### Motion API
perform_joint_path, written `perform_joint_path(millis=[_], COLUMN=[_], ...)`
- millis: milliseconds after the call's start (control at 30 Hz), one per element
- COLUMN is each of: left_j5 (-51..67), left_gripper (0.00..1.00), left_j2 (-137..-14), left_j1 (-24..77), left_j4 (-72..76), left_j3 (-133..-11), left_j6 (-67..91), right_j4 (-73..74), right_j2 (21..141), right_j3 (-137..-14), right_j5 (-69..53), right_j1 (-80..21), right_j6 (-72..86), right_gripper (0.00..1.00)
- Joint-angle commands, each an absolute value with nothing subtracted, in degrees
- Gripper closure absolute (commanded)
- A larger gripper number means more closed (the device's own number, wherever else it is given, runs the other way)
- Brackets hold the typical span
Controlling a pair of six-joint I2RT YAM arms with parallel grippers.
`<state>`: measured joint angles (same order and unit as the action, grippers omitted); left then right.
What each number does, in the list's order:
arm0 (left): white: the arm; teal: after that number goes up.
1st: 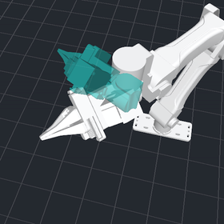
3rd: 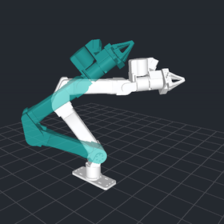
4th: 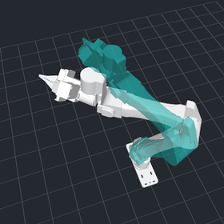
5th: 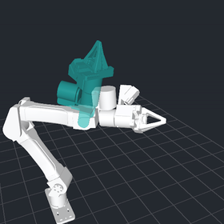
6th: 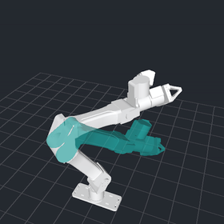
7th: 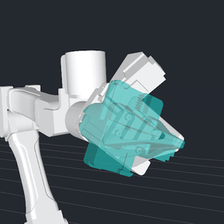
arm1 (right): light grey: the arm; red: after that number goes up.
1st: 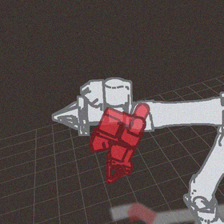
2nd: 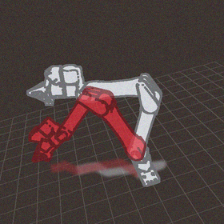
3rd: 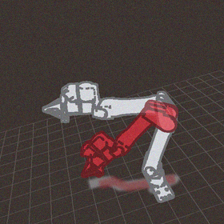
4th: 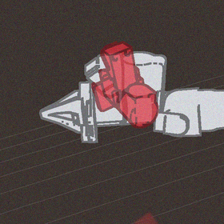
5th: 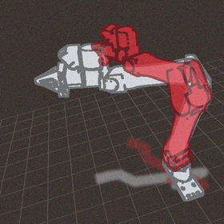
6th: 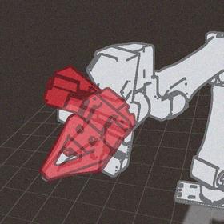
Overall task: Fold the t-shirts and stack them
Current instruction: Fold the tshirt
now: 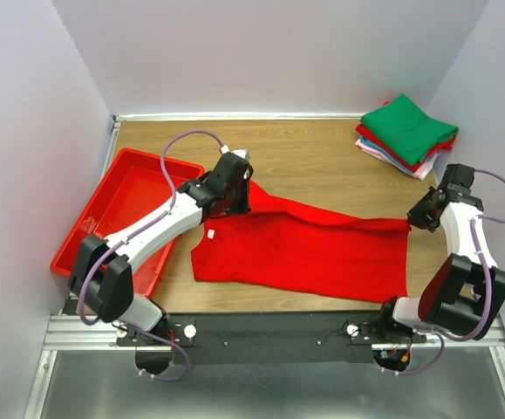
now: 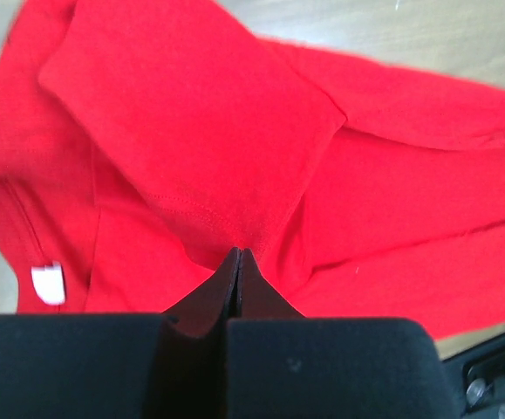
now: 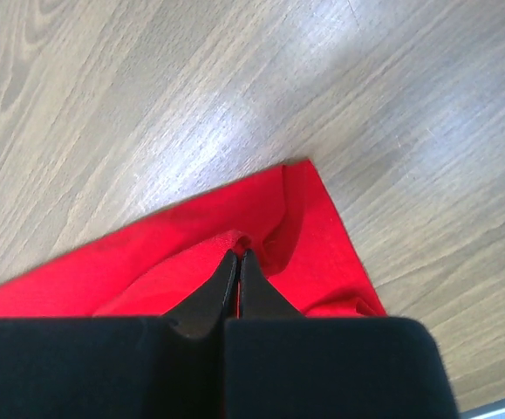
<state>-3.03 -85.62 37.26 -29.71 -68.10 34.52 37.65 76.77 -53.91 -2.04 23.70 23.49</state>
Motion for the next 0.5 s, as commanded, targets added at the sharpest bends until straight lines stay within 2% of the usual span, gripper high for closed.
perform_joint_path(millis=[0, 467], left_j5=[-4.7, -5.2], left_gripper=[1.00, 1.00], left_j2=[-81.7, -71.5], left_j1=[38.8, 40.6], left_j4=[-31.5, -35.2], left_j3=[-65.2, -58.2], left_j6=[35.9, 38.9], right_j4=[40.2, 43.4], right_j2=[74.2, 69.5], right_j3=[-52.5, -48.7], right_j5=[-0.3, 1.8], right_j1=[23.9, 24.0], right_j6=[23.4, 24.7], right_gripper=[0.99, 0.99])
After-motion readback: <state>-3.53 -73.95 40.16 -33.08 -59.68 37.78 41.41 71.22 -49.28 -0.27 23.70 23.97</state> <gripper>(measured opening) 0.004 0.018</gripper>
